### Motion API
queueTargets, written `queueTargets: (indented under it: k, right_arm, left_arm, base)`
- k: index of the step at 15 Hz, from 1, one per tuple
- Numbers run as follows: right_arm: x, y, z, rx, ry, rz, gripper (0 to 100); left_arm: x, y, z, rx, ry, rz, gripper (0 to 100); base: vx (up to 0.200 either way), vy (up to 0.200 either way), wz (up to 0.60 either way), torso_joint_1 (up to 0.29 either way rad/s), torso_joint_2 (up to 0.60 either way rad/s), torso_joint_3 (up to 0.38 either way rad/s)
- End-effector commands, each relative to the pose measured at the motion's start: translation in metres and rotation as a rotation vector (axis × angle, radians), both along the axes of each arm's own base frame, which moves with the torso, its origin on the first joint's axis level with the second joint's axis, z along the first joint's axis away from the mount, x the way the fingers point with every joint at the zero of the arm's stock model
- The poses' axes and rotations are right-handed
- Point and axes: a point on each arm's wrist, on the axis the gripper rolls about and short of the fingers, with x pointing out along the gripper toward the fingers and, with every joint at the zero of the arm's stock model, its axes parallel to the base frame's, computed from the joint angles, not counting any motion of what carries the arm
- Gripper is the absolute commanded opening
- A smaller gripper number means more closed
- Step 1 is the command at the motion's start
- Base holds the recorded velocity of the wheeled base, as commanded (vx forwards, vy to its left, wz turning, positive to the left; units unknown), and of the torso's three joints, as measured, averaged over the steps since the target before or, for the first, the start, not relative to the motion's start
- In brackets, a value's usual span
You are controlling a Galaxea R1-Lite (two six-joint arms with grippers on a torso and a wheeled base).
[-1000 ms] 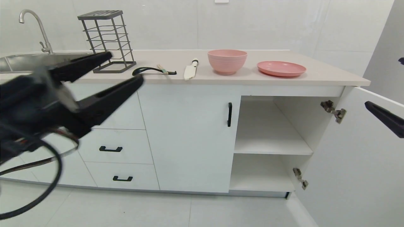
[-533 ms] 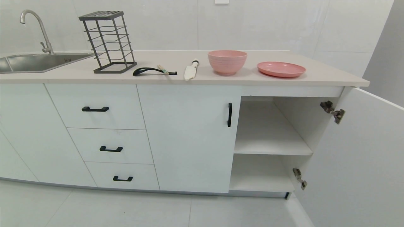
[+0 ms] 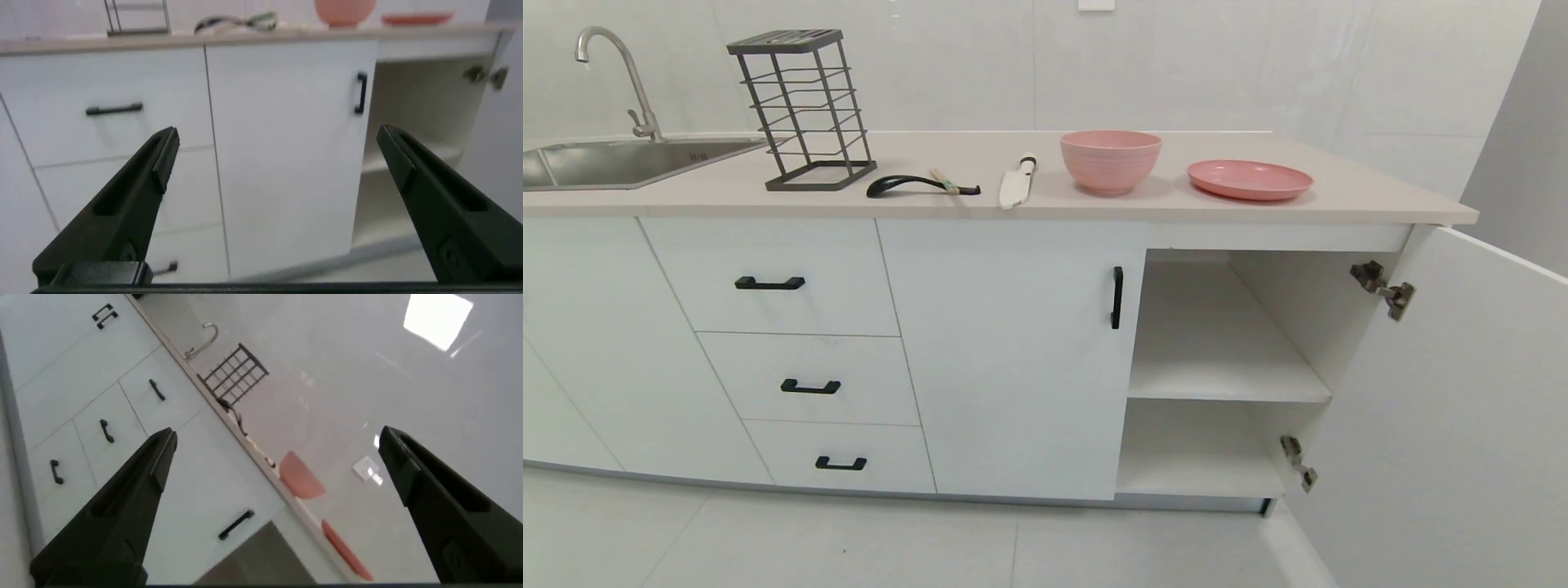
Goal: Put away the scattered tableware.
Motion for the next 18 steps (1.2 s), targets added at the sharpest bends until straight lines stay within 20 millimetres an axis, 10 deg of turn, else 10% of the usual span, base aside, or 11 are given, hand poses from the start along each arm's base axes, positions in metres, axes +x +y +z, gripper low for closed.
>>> queueTargets:
  k: [1,6,9,18]
  right_arm:
    - [-0.006,-0.002,-0.02,0.067,0.061,-0.071,100]
    - [0.016,-0.014,-0.067,0.448,0.689,-0.596,100]
    - [0.017,-0.016,-0.067,0.624,0.742,-0.628,100]
    - [0.017,-0.02,-0.072,0.682,0.756,-0.782,100]
  left_arm:
    - [-0.002,0.0,0.0,-0.014,-0.024,0.006,100]
    - [0.0,0.002,-0.006,-0.04,0.034,0.11,100]
    - [0.004,0.006,-0.032,-0.036,0.283,0.28,100]
    - [0.004,0.005,-0.032,0.035,0.279,0.243,100]
  base:
    - [0.0,0.0,0.0,0.0,0.0,0.0]
    - [0.0,0.0,0.0,0.0,0.0,0.0]
    - [0.0,0.0,0.0,0.0,0.0,0.0]
    - [0.0,0.0,-0.07,0.0,0.0,0.001]
